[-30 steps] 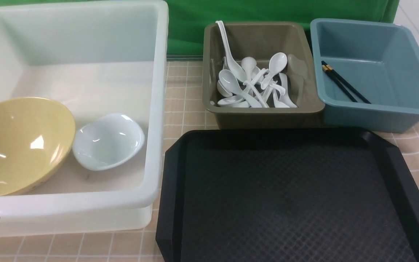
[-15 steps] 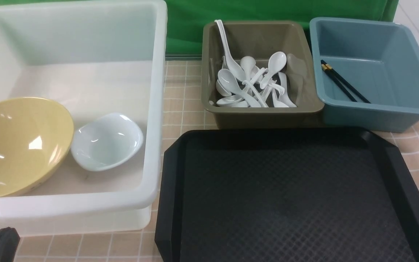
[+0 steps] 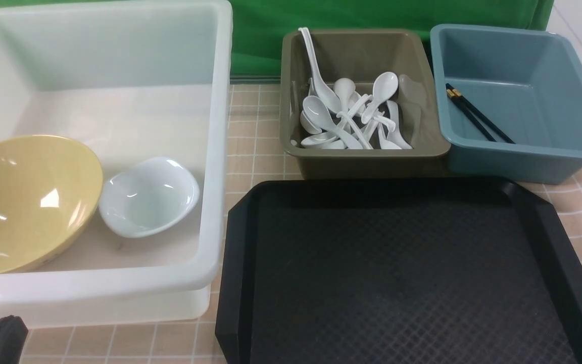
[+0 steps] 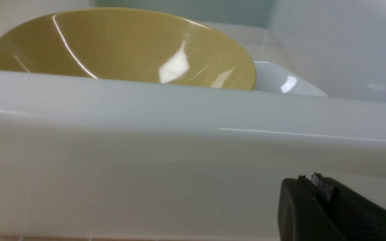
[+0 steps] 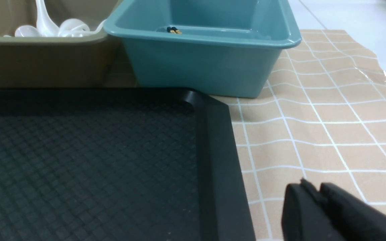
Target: On brown table put chopsticks spoon bowls plates into blue grey white boxes.
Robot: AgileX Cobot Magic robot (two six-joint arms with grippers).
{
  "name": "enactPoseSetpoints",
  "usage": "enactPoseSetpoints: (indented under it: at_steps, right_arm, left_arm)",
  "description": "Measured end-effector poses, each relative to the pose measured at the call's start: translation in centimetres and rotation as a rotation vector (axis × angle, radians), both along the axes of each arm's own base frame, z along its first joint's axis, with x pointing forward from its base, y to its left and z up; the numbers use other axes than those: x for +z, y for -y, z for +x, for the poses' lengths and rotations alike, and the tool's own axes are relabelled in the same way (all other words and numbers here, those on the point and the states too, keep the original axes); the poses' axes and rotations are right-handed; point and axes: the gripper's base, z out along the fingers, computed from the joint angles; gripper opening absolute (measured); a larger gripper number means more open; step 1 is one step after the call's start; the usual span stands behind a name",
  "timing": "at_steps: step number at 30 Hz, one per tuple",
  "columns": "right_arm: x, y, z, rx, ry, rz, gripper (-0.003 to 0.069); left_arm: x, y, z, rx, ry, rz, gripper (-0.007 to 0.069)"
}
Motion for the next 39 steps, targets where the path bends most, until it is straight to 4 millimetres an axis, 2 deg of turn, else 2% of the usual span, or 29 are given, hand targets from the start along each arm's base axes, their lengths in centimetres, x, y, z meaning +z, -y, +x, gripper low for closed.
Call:
enactPoseSetpoints:
  at_steps: [39]
  right_arm:
    - [0.00, 0.00, 0.00, 0.000, 0.000, 0.000, 0.0141]
  left_arm:
    - [0.00, 0.00, 0.00, 0.001, 0.000, -0.002, 0.0001]
